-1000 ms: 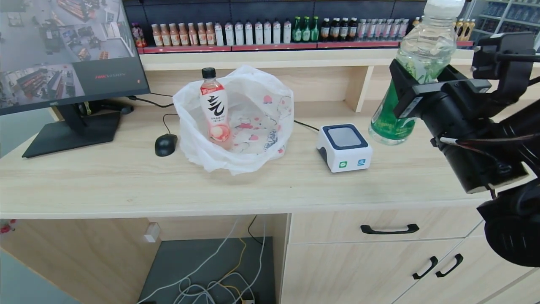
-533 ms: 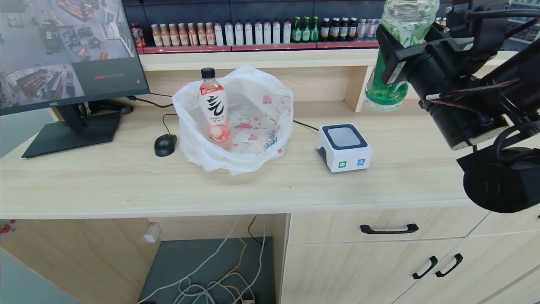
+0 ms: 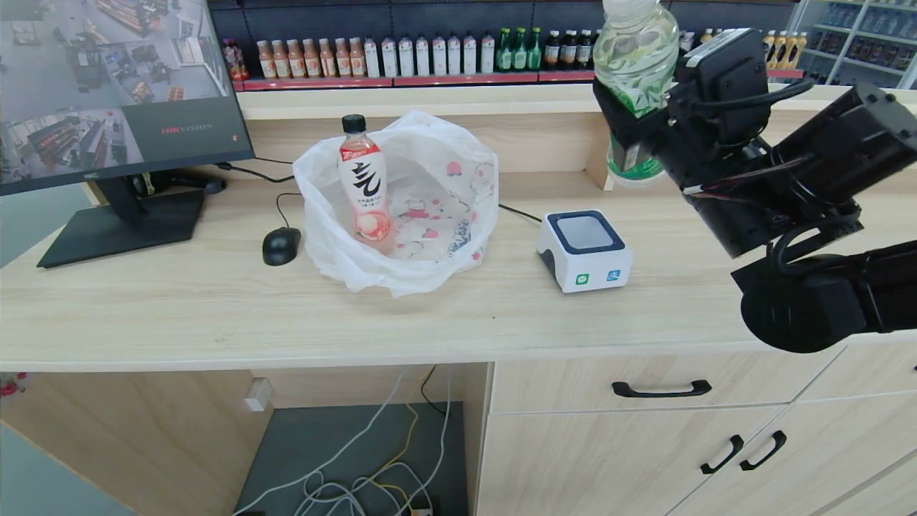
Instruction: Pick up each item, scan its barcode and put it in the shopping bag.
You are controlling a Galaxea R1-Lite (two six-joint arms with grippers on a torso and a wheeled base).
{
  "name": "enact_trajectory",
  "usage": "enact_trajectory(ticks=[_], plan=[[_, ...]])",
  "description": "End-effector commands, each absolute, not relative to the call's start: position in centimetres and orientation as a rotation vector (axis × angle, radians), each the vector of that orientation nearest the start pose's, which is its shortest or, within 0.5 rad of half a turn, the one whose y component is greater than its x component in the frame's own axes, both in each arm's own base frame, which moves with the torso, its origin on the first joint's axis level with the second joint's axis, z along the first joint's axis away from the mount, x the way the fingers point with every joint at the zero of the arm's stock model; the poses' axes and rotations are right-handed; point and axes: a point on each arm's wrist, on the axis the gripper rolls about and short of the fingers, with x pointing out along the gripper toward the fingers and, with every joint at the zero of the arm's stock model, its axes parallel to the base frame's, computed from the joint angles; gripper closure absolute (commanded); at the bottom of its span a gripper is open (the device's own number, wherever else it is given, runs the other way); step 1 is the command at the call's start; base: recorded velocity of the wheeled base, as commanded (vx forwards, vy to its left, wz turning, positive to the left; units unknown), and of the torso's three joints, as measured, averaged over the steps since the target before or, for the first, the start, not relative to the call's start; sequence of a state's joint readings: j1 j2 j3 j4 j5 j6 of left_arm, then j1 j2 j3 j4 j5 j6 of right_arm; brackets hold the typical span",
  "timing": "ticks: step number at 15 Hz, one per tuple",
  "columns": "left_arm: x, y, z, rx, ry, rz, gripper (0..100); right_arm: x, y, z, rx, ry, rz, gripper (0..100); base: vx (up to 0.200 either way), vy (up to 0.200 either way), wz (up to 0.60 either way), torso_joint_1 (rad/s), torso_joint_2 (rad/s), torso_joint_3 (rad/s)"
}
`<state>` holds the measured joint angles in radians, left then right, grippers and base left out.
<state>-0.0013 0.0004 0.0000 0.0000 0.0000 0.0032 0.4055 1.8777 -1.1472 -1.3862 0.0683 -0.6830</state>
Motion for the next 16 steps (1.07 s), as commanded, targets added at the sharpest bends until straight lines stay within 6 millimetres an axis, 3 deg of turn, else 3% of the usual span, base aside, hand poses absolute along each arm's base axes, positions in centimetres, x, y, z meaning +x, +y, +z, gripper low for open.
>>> enact_trajectory(ticks=[1,6,10,16], plan=[[-2.3,0.0,7.5,0.003,0.000,0.000,0,32.8,14.6,27.1,-0.580,-0.747,0.253,100,0.000,0.000,0.00,0.000,0.00,0.000],[-2.3,0.0,7.5,0.003,0.000,0.000,0,32.0,14.8,24.1,-0.716,-0.796,0.358,100,0.000,0.000,0.00,0.000,0.00,0.000],[-2.3,0.0,7.5,0.003,0.000,-0.002,0,32.0,16.2,22.5,-0.788,-0.810,0.433,100,0.000,0.000,0.00,0.000,0.00,0.000],[-2.3,0.0,7.5,0.003,0.000,0.000,0,32.4,16.6,21.7,-0.844,-0.855,0.512,100,0.000,0.000,0.00,0.000,0.00,0.000]])
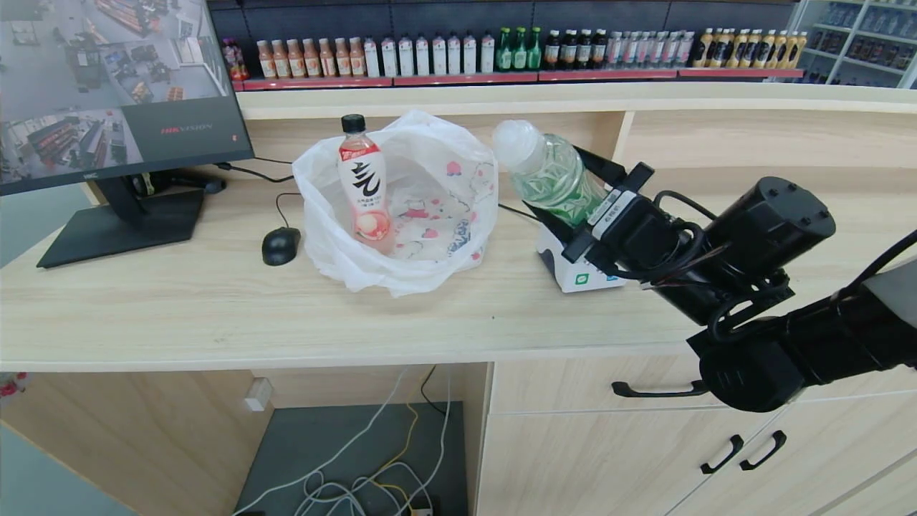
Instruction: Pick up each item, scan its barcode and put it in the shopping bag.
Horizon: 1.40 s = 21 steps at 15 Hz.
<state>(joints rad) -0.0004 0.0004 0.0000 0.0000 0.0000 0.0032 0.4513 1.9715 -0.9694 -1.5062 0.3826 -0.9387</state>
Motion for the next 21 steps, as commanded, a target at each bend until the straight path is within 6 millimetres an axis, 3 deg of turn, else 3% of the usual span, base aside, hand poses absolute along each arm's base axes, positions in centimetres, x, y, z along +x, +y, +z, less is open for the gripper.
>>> enact_trajectory(ticks=[1,9,21], plan=[[-2.3,0.0,7.5,0.003,0.000,-0.002,0,32.4,16.5,21.7,-0.853,-0.860,0.510,100,0.000,0.000,0.00,0.000,0.00,0.000],[-2.3,0.0,7.5,0.003,0.000,0.000,0,33.2,14.9,21.4,-0.981,-0.917,0.527,100,0.000,0.000,0.00,0.000,0.00,0.000],[-2.3,0.0,7.5,0.003,0.000,0.000,0,33.6,15.0,20.6,-1.036,-0.947,0.565,100,0.000,0.000,0.00,0.000,0.00,0.000]])
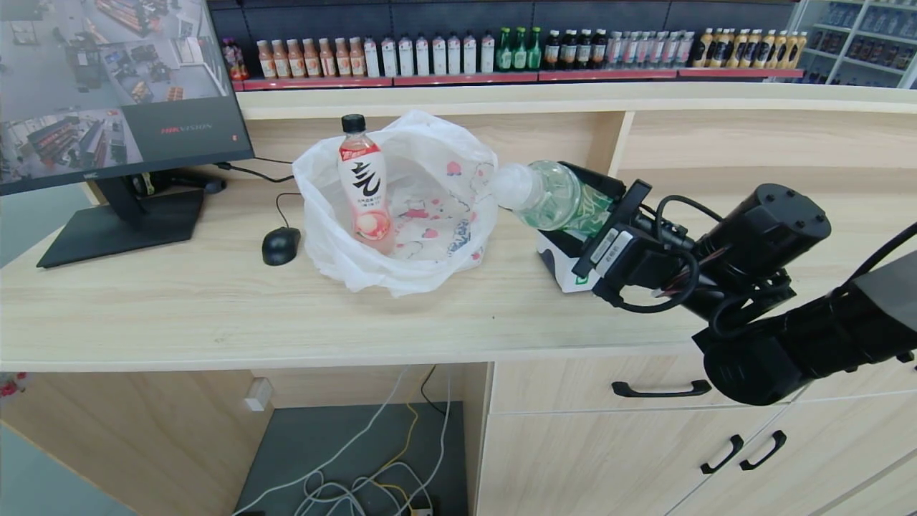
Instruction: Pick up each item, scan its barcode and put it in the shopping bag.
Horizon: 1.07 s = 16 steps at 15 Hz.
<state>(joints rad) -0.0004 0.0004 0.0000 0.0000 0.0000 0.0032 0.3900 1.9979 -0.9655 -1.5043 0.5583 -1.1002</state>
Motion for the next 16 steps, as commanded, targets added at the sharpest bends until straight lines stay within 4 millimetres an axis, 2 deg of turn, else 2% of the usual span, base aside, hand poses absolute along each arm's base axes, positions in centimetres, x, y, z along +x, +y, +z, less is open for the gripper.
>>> enact_trajectory(ticks=[1,4,16], plan=[[-2.28,0.00,7.55,0.003,0.000,-0.002,0,33.61,14.97,20.56,-1.038,-0.946,0.563,100,0.000,0.000,0.00,0.000,0.00,0.000],[-2.28,0.00,7.55,0.003,0.000,0.000,0,34.08,15.16,19.87,-1.042,-0.934,0.571,100,0.000,0.000,0.00,0.000,0.00,0.000],[-2.28,0.00,7.55,0.003,0.000,0.000,0,33.99,15.11,20.35,-1.035,-0.942,0.559,100,0.000,0.000,0.00,0.000,0.00,0.000]])
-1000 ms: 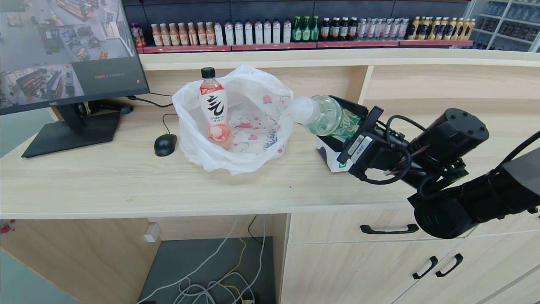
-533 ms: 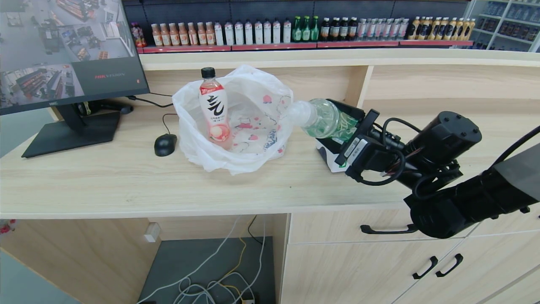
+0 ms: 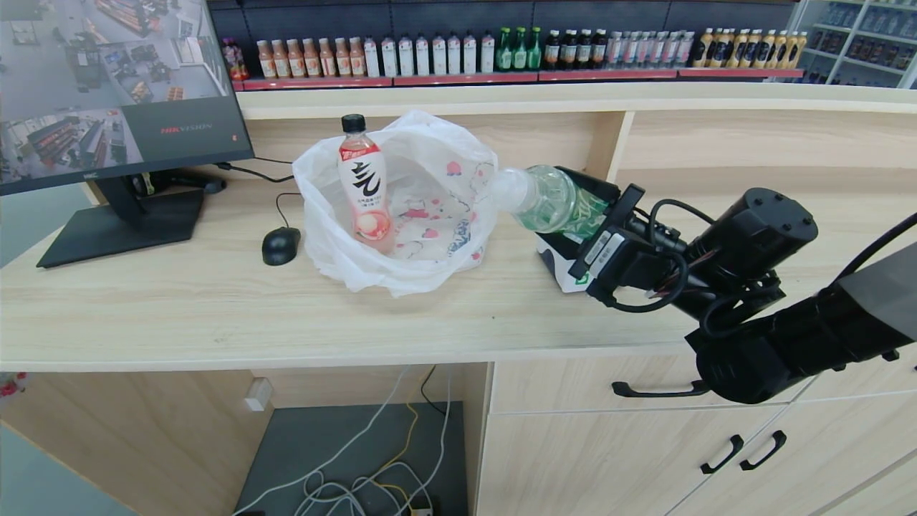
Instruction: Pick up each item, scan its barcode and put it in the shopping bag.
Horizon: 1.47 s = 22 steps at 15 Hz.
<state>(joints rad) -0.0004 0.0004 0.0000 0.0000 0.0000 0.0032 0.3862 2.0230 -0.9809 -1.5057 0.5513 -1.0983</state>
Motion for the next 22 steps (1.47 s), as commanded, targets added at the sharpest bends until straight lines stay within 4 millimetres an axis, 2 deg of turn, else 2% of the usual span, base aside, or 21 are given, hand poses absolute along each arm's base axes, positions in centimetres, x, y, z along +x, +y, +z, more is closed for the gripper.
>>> enact_trajectory(ticks=[1,3,7,11,18,20,22], plan=[[-2.3,0.0,7.5,0.003,0.000,0.000,0,34.0,15.1,20.4,-1.033,-0.942,0.559,100,0.000,0.000,0.00,0.000,0.00,0.000],[-2.3,0.0,7.5,0.003,0.000,0.000,0,33.9,15.1,20.5,-1.025,-0.939,0.559,100,0.000,0.000,0.00,0.000,0.00,0.000],[-2.3,0.0,7.5,0.003,0.000,0.000,0,33.2,15.2,22.1,-0.962,-0.945,0.518,100,0.000,0.000,0.00,0.000,0.00,0.000],[-2.3,0.0,7.5,0.003,0.000,-0.002,0,32.9,15.1,23.0,-0.821,-0.907,0.542,100,0.000,0.000,0.00,0.000,0.00,0.000],[-2.3,0.0,7.5,0.003,0.000,-0.002,0,31.2,13.1,26.6,-0.516,-0.902,0.512,100,0.000,0.000,0.00,0.000,0.00,0.000],[-2.3,0.0,7.5,0.003,0.000,0.000,0,31.1,12.8,26.6,-0.473,-0.884,0.524,100,0.000,0.000,0.00,0.000,0.00,0.000],[-2.3,0.0,7.5,0.003,0.000,0.000,0,30.6,11.3,27.5,-0.403,-0.867,0.518,100,0.000,0.000,0.00,0.000,0.00,0.000]])
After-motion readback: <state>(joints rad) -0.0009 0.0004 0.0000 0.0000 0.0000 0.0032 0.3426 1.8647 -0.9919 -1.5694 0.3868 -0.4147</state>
